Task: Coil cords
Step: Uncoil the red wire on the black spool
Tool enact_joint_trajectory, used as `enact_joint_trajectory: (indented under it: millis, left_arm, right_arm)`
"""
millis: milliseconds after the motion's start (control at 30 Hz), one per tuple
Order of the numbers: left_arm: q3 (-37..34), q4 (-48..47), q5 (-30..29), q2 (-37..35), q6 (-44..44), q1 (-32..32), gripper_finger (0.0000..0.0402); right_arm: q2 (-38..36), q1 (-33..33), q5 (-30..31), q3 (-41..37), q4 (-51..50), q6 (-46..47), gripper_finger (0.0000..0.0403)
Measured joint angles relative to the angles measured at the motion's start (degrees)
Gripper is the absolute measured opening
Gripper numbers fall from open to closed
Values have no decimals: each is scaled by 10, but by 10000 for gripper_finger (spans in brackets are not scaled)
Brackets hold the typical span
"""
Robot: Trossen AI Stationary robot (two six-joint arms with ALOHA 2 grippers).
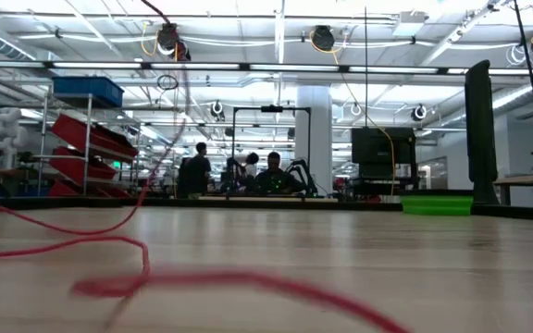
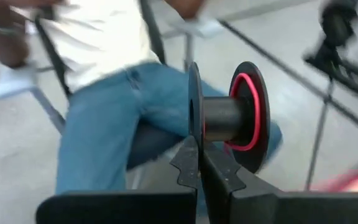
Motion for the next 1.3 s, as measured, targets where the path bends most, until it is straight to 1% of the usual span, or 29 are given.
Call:
enact_joint_trajectory:
  millis: [133, 233, 333, 400, 500, 600, 700, 833, 967, 1067, 1167, 1300]
  left_arm:
    - [-15, -36, 31, 0, -29, 26, 2]
    - [-34, -47, 71, 0, -31, 42, 2]
    - [-44, -65, 90, 0, -42, 52, 2]
    - [-47, -88, 104, 0, -62, 58, 2]
    - [-48, -133, 132, 0, -92, 62, 2]
    - [-48, -179, 194, 0, -126, 64, 2]
    - [-48, -217, 242, 0, -150, 64, 2]
    - [-48, -259, 298, -1, -191, 64, 2]
    - [-48, -260, 385, -12, -215, 60, 2]
    - [-47, -241, 437, -19, -225, 52, 2]
    - [-36, -220, 449, -24, -214, 42, 2]
    - [-25, -174, 460, -24, -166, 23, 2]
  right_arm:
    - [-3, 9, -15, 0, 22, -26, 0]
    - [-3, 16, -15, 23, 13, -36, 0]
    - [-6, 23, -8, 46, 11, -35, 0]
    - [-6, 30, 20, 68, -9, -37, 0]
    - [-6, 46, 95, 112, -69, -67, 0]
    - [-7, 61, 182, 150, -132, -82, 0]
    - [-6, 76, 241, 182, -182, -80, 0]
    - [-12, 102, 316, 193, -243, -64, 0]
    - [-24, 124, 379, 193, -306, -26, 0]
    - [-27, 131, 403, 193, -332, 1, 0]
    - [-25, 134, 405, 193, -337, 7, 0]
    - [-26, 128, 403, 179, -329, 13, 0]
